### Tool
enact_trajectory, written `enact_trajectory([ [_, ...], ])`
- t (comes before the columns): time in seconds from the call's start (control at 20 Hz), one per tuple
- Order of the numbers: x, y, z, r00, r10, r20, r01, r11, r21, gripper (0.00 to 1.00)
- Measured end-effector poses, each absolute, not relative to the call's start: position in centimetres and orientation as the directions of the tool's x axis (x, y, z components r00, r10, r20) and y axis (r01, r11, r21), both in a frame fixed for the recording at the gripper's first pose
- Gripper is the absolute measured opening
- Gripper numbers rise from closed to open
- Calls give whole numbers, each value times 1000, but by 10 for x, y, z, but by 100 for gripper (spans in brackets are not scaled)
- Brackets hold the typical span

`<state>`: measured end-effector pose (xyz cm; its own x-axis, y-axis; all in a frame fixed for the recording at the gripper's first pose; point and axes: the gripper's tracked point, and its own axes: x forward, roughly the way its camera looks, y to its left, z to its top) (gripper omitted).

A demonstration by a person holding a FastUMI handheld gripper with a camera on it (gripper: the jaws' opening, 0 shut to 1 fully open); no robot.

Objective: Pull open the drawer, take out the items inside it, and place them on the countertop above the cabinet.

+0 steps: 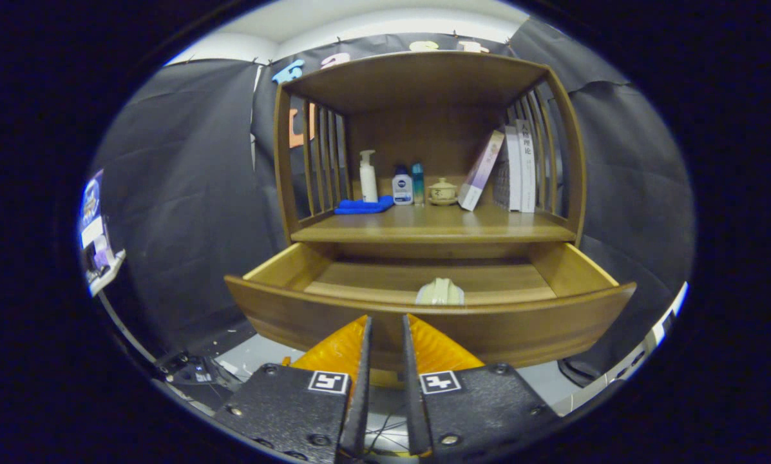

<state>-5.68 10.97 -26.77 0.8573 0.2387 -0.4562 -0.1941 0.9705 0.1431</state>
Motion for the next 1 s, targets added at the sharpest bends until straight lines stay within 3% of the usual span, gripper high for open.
enact_trajectory([
  [0.25,-26,103,-252,792,257,-553,-226,966,126,57],
  [0.5,2,100,-254,704,270,-656,-264,958,111,76],
  [1.0,48,79,-297,457,179,-871,-172,979,111,77],
])
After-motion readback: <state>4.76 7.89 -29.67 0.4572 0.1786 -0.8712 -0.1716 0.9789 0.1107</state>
